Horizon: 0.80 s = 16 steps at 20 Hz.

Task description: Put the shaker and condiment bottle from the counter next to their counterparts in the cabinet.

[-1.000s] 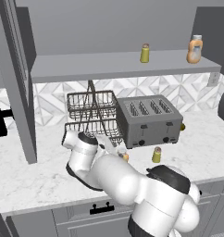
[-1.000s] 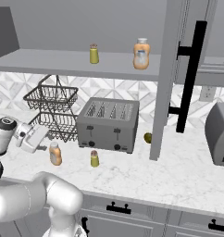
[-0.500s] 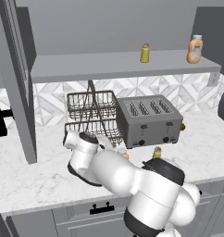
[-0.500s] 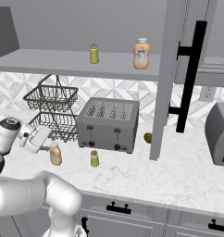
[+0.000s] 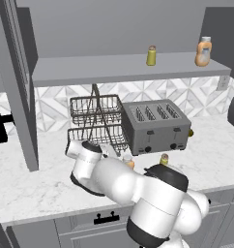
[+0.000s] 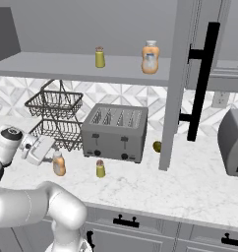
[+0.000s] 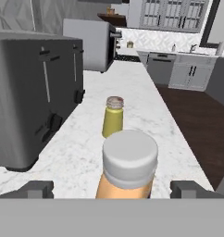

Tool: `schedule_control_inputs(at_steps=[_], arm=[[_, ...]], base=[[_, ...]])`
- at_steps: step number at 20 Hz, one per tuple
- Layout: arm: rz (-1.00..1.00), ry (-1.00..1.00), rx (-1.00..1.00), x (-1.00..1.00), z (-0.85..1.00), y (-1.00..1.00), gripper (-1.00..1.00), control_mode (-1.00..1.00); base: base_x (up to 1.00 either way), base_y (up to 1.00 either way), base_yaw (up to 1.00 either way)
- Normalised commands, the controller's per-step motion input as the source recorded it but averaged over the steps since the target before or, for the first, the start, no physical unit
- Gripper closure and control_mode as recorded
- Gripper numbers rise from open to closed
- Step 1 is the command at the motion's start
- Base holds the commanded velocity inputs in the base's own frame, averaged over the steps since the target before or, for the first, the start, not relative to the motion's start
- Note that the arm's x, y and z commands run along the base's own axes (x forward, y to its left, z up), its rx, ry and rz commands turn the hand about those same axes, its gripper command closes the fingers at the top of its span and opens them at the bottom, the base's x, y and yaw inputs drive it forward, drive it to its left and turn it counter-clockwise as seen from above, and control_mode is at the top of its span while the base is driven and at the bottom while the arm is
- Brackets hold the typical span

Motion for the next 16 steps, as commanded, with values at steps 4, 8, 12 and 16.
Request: schedule_control_inputs(at_steps=[4, 8, 12, 16], arm=[[0.0, -0.05, 0.0, 0.0, -0.08, -0.01, -1.0, -1.0], [0.0, -0.08, 0.0, 0.0, -0.03, -0.11, -1.0, -1.0], [0.0, -0.09, 0.0, 0.0, -0.01, -0.17, -1.0, -1.0], [0.0, -0.06, 0.0, 0.0, -0.06, -0.05, -1.0, -1.0]], base=[[0.0, 0.0, 0.0], [0.0, 0.0, 0.0], [0.0, 0.0, 0.0], [0.0, 0.0, 0.0]])
